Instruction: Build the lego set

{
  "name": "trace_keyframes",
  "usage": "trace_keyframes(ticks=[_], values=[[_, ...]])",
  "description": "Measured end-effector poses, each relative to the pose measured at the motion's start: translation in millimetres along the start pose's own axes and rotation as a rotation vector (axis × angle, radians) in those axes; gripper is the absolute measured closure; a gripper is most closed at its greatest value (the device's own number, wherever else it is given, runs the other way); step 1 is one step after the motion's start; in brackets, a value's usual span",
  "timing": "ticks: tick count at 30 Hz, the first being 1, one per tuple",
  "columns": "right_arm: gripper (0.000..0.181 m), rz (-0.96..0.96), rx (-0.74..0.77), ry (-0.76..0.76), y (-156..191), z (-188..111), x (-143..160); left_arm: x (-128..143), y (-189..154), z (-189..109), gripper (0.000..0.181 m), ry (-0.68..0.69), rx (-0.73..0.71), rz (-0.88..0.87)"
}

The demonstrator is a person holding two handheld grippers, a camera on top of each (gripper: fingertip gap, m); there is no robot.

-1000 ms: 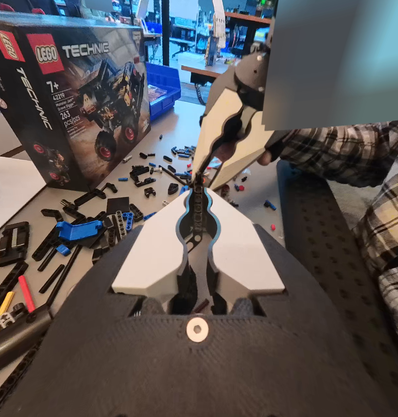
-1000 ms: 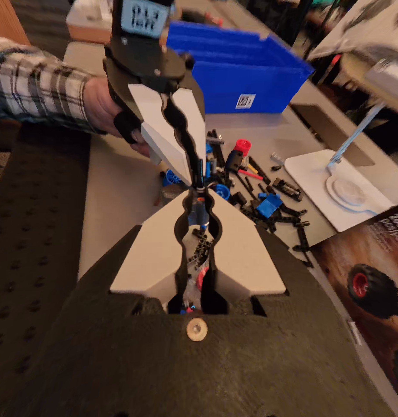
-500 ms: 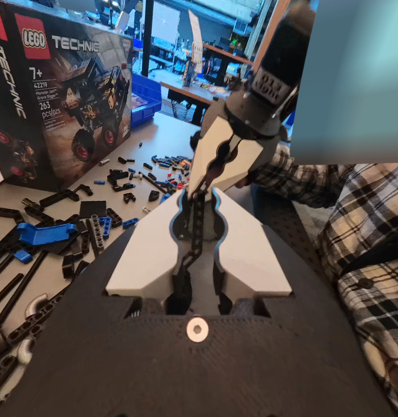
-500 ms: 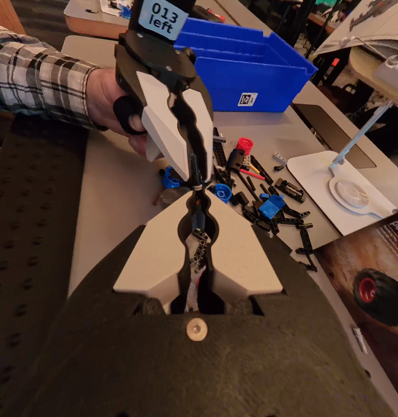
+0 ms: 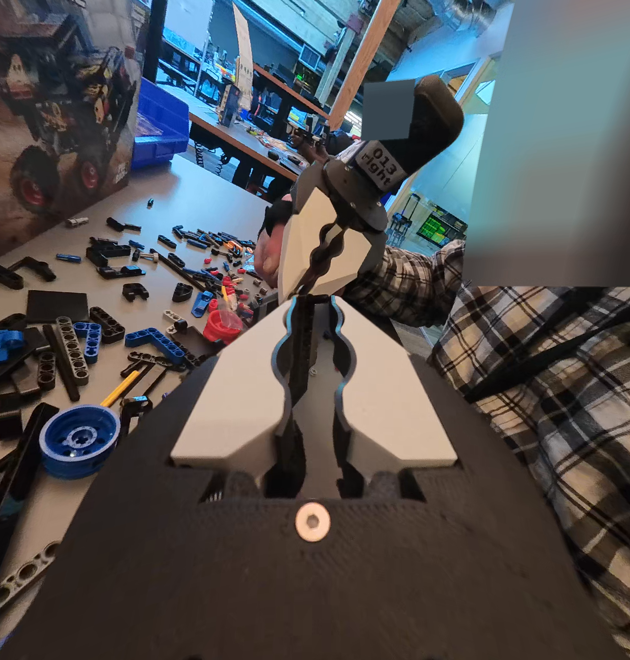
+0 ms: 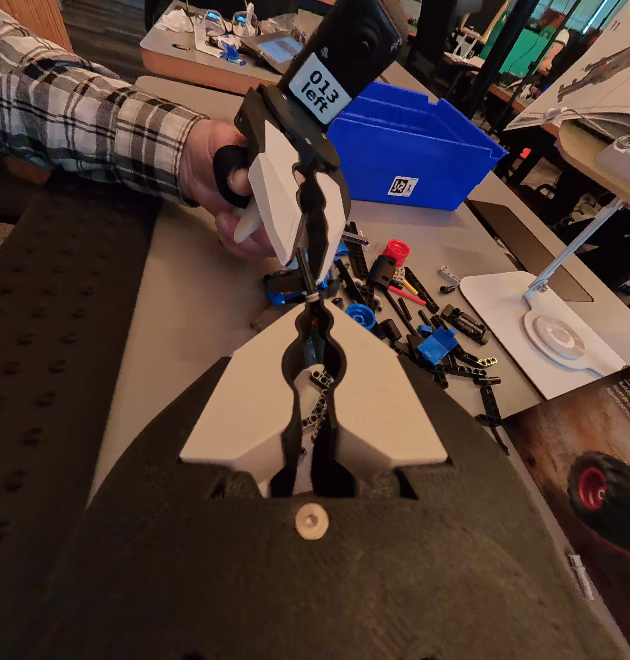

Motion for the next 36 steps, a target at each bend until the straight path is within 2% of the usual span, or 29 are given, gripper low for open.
trace_keyframes(ticks=[14, 19, 25, 30, 36], values=[[0.181, -0.11, 0.011, 0.022, 9, 4, 3, 9, 2, -3, 0.168, -0.002, 0.064, -0.019], [0.181, -0.121, 0.02, 0.024, 10, 6, 1, 10, 6, -2, 0.174, 0.003, 0.032, 0.005], [0.18, -0.084, 0.04, 0.045, 5, 7, 8, 10, 10, -2, 0.17, 0.03, -0.013, 0.056], [0.18, -0.091, 0.029, 0.019, 6, 5, 5, 1, 6, -5, 0.164, -0.055, 0.059, -0.056], [0.181, -0.092, 0.02, 0.006, 8, 5, 5, 8, 4, -2, 0.165, -0.026, 0.093, -0.077]])
Point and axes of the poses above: each gripper's, where its closed fingertips meet, z out along the fingers, x out of its underside, y = z × x across the jaws, the point moved 2 cm from there along -z, back along the fingers, and after that the axes turned 8 degrees about -y, right-handed, at the moved point
